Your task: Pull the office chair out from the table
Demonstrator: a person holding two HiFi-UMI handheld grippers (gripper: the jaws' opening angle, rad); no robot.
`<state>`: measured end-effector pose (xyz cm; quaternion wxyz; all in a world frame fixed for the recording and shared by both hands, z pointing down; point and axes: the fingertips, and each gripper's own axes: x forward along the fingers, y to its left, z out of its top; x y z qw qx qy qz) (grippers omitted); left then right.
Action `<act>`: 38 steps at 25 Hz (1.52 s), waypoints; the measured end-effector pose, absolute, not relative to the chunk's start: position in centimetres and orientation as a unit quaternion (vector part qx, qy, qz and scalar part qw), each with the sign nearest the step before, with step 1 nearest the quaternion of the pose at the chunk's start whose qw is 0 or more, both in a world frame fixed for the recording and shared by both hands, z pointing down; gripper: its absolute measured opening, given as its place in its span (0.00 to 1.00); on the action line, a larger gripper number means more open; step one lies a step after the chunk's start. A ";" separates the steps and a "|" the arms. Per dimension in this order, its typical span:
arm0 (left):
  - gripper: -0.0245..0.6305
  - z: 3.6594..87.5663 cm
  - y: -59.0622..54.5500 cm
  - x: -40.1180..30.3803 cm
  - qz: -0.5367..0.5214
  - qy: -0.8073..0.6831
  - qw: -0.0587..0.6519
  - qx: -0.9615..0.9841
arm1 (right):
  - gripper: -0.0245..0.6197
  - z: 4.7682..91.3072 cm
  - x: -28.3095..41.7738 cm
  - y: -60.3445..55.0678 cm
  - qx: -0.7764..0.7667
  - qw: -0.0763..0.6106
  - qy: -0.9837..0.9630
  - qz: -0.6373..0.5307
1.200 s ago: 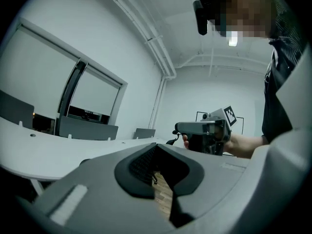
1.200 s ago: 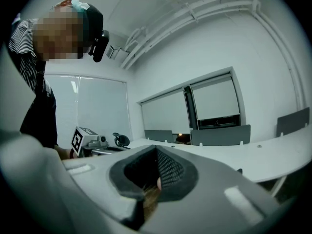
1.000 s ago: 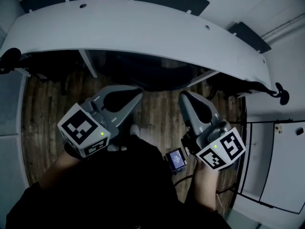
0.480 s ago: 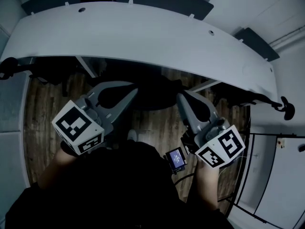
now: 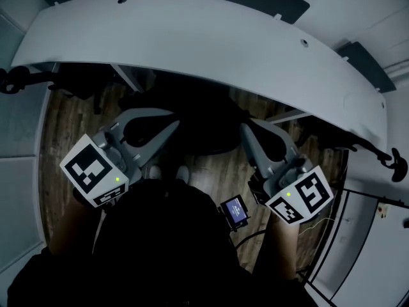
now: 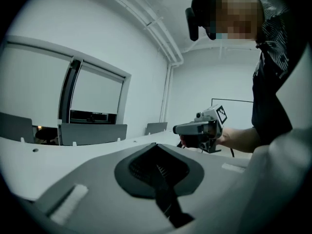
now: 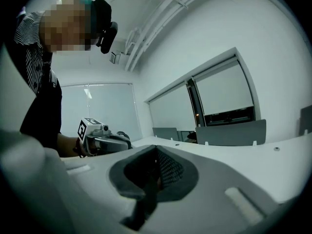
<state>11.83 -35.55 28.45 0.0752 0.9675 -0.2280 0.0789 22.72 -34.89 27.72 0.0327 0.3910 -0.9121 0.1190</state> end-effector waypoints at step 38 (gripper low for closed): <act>0.11 33.5 -30.1 10.6 0.240 0.019 -0.089 0.966 | 0.24 30.1 15.4 -32.1 0.309 0.204 -0.928 0.031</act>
